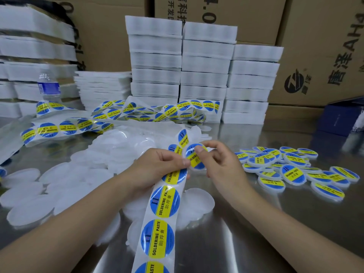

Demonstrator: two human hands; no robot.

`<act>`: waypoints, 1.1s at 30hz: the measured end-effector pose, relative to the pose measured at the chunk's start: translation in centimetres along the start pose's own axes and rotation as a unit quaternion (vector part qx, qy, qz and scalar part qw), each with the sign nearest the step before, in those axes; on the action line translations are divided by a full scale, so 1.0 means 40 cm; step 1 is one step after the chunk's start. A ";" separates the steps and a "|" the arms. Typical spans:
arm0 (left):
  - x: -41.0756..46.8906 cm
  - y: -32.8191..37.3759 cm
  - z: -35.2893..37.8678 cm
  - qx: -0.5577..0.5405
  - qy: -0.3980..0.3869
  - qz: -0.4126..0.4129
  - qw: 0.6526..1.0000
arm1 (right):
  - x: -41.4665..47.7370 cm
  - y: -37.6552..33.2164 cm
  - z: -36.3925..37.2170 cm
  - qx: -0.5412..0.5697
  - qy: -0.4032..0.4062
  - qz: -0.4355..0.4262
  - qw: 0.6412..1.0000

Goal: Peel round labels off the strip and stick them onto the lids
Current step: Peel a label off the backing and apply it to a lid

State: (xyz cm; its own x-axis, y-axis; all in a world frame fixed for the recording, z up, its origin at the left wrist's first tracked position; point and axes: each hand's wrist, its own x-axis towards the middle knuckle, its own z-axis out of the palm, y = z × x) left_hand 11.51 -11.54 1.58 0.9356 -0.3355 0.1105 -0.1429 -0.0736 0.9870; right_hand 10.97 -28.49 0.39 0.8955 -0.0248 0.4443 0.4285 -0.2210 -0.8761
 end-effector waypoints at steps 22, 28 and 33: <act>-0.006 -0.017 0.010 -0.006 -0.071 -0.021 0.997 | 0.001 0.014 -0.014 -0.171 -0.058 -0.015 0.983; -0.006 -0.017 0.011 -0.004 -0.068 -0.031 0.997 | 0.012 0.019 -0.018 -0.190 -0.048 -0.017 0.981; -0.009 -0.015 0.014 -0.012 -0.065 -0.043 0.997 | 0.015 0.019 -0.019 -0.192 -0.031 -0.028 0.980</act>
State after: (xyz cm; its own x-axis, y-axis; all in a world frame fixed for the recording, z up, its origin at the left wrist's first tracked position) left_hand 11.09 -11.91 0.87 0.8940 -0.4480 0.0109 -0.0545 -0.0846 0.9949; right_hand 11.72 -29.42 0.12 0.8829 0.0551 0.4663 0.4107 -0.5721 -0.7100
